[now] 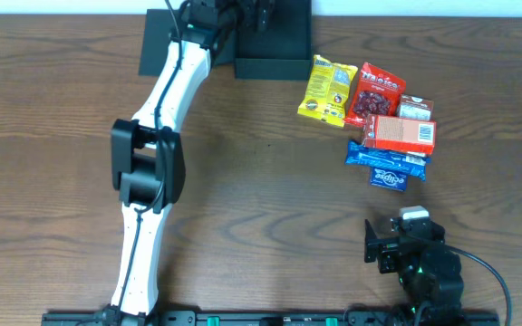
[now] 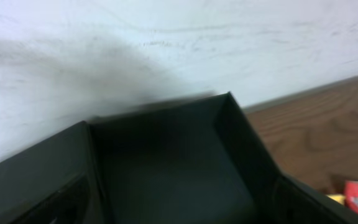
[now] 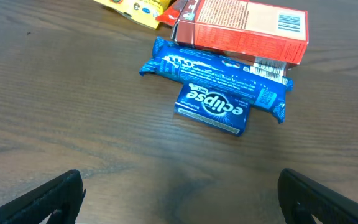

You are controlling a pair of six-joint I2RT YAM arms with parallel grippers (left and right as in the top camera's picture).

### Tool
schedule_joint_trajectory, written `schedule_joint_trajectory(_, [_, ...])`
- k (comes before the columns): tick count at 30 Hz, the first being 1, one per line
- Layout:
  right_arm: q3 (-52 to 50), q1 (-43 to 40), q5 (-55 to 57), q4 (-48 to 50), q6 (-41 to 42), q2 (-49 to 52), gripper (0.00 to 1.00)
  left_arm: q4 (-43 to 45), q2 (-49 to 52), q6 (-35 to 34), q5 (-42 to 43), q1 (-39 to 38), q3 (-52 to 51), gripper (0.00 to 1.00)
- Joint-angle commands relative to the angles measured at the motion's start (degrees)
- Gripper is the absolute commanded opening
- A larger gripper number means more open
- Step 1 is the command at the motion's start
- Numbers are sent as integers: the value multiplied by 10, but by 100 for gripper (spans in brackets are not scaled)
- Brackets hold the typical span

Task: Pack container
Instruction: 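Reach the left gripper forward to the black box's lid, then push the black box lid upward with the left gripper to stand it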

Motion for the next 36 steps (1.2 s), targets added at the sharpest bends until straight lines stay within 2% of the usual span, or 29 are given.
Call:
schedule_joint_trajectory(1, [-5, -4, 0, 0, -5, -3, 99, 1, 28, 10, -3, -9, 21, 95])
schedule_joint_trajectory(10, [-5, -4, 0, 0, -5, -3, 99, -46, 59, 33, -1, -57, 21, 95])
schedule_joint_trajectory(16, [-5, -4, 0, -1, -5, -3, 99, -131, 66, 63, -7, -78, 21, 95])
schedule_joint_trajectory(30, [-5, -4, 0, 0, -5, -3, 99, -393, 5, 42, -7, -53, 22, 95])
schedule_joint_trajectory(33, [-5, -4, 0, -1, -5, -3, 99, -496, -26, 42, -7, -42, 22, 95])
schedule_joint_trajectory(36, [-5, -4, 0, 0, -5, -3, 99, -555, -36, 42, -7, -36, 22, 95])
